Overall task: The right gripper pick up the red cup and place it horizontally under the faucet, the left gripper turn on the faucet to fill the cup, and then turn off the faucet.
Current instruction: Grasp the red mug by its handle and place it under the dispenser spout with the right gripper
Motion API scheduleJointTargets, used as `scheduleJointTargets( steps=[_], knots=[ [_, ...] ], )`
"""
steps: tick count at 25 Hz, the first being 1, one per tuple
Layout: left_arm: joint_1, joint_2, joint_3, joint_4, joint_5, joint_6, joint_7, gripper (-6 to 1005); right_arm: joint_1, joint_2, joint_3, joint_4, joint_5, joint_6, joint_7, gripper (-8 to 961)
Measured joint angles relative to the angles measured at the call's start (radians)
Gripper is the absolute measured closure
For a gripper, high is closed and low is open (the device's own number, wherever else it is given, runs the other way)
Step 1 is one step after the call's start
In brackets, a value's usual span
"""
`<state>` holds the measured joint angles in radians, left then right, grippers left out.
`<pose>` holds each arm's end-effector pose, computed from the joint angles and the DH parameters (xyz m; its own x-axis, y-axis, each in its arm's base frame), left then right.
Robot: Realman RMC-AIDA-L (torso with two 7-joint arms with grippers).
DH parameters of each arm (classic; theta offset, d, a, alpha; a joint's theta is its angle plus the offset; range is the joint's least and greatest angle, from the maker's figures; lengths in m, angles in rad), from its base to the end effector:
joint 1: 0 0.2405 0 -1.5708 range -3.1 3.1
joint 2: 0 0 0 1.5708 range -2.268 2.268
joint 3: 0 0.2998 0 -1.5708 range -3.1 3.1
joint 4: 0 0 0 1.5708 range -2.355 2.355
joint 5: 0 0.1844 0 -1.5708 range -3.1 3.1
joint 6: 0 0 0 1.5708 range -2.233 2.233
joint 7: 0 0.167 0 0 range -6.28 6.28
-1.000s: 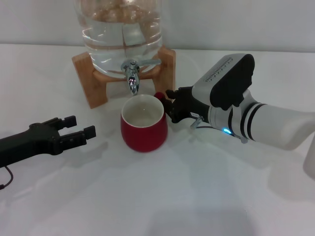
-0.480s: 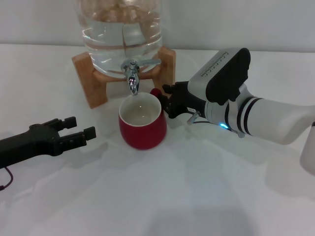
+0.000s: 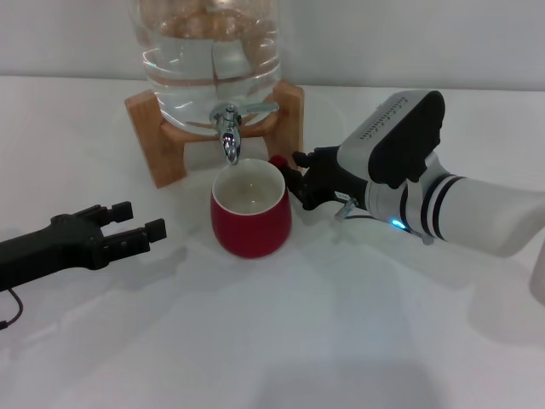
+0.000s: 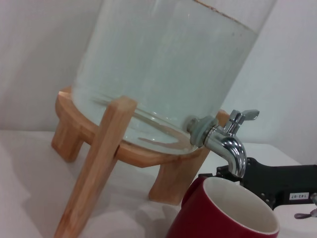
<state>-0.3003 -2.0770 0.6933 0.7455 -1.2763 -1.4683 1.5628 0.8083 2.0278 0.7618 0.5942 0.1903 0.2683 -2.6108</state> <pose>-0.3352 0.2995 -0.0132 0.5706 0.5305 0.6269 0.7661 -0.6188 -0.1737 0.1804 0.4269 -0.1511 0.9100 -0.2018 -0.3623 -0.3848 -0.7364 -0.5564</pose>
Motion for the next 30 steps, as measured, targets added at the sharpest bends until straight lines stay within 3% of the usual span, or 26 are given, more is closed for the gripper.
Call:
scheduleJointTargets(
  steps=[30],
  knots=[
    [0.001,0.001,-0.005,0.004,0.007,0.01,-0.006,112,-0.035,-0.005,0.002,0.001,-0.008,0.048,0.002,657]
  ],
)
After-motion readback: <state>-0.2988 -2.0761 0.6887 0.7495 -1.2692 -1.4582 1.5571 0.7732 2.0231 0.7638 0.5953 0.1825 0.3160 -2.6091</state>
